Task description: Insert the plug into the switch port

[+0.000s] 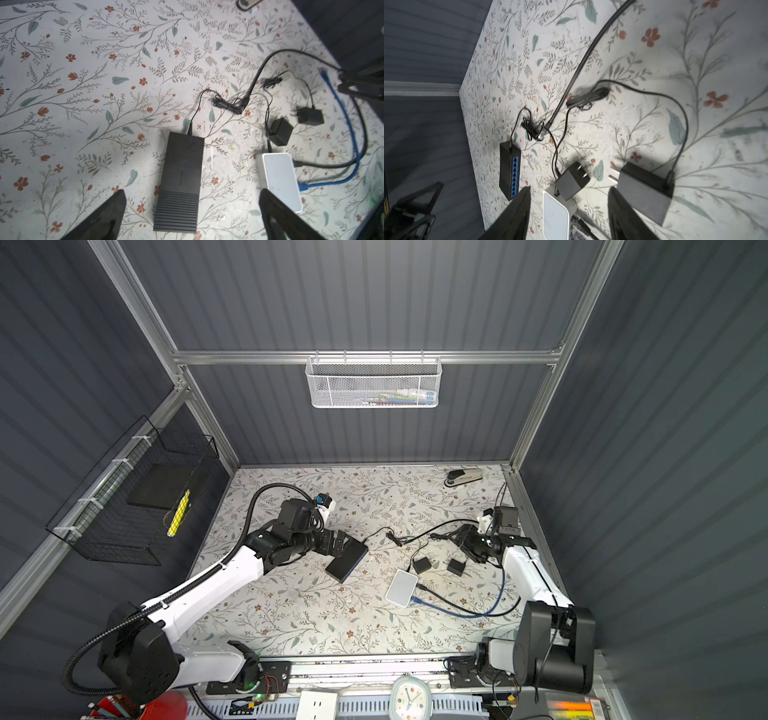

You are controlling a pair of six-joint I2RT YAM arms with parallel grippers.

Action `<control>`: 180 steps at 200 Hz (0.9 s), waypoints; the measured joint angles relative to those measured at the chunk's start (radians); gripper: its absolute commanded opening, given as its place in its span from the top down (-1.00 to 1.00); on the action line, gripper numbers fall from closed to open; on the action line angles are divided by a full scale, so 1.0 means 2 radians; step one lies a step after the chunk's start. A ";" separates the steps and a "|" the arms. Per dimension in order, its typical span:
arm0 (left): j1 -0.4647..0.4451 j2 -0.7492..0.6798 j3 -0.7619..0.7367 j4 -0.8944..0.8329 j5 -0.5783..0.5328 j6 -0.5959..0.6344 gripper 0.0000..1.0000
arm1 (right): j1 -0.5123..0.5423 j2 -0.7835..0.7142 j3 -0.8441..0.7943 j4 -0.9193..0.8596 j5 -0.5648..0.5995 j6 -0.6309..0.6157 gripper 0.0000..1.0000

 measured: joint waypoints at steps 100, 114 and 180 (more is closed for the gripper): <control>0.002 0.016 -0.064 0.070 0.003 -0.087 -1.00 | 0.101 0.234 0.285 -0.113 0.251 0.165 0.18; 0.004 0.007 -0.064 0.062 -0.001 -0.080 -1.00 | 0.114 0.287 0.324 -0.119 0.255 0.207 0.27; 0.018 -0.076 -0.064 0.028 -0.025 -0.052 -0.99 | 0.135 0.437 0.467 -0.204 0.281 0.301 0.25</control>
